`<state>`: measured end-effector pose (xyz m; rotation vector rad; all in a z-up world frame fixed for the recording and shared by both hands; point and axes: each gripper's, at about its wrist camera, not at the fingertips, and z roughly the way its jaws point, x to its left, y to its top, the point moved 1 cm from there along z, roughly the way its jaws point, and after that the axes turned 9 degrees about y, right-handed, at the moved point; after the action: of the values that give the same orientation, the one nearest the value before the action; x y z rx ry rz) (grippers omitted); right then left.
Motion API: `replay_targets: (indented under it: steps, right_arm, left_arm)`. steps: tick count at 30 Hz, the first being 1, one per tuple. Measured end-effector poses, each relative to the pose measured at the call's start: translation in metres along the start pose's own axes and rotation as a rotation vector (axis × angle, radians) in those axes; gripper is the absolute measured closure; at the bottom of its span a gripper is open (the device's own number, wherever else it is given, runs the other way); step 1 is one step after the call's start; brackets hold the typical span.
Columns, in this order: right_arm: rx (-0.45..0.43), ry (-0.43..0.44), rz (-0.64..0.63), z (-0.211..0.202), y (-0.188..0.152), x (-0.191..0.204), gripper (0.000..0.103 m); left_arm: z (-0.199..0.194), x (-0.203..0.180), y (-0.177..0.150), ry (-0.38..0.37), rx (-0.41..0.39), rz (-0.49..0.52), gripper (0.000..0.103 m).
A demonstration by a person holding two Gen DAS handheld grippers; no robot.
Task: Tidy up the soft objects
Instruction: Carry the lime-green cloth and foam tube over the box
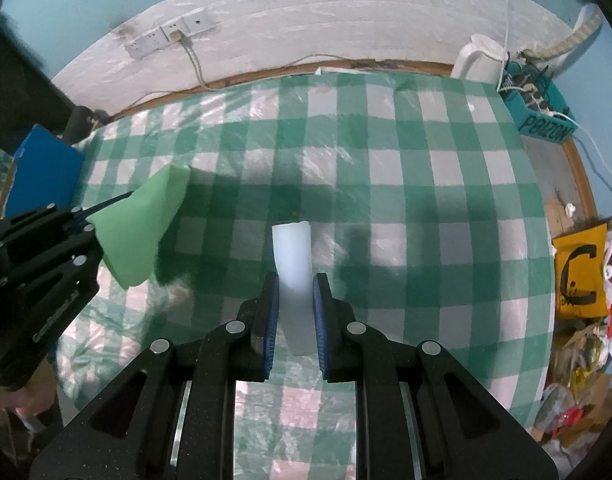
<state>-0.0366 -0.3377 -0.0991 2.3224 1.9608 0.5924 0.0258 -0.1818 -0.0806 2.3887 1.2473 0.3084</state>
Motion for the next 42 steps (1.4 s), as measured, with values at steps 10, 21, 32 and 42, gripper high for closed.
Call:
replay_targets:
  steps: [10, 21, 32, 42]
  right_arm:
    - [-0.039, 0.024, -0.056, -0.017, 0.006, 0.03, 0.088]
    - [-0.075, 0.056, -0.127, -0.035, 0.012, 0.068, 0.088]
    - [-0.097, 0.093, -0.218, -0.047, 0.02, 0.118, 0.088]
    - [-0.107, 0.151, -0.318, -0.052, 0.033, 0.186, 0.088]
  left_arm:
    - [-0.039, 0.022, -0.003, 0.02, -0.056, -0.036, 0.1]
    - [-0.077, 0.047, -0.012, 0.06, -0.106, -0.07, 0.1]
    - [-0.112, 0.091, -0.027, 0.12, -0.139, -0.141, 0.1]
    - [-0.145, 0.141, -0.044, 0.161, -0.176, -0.237, 0.1]
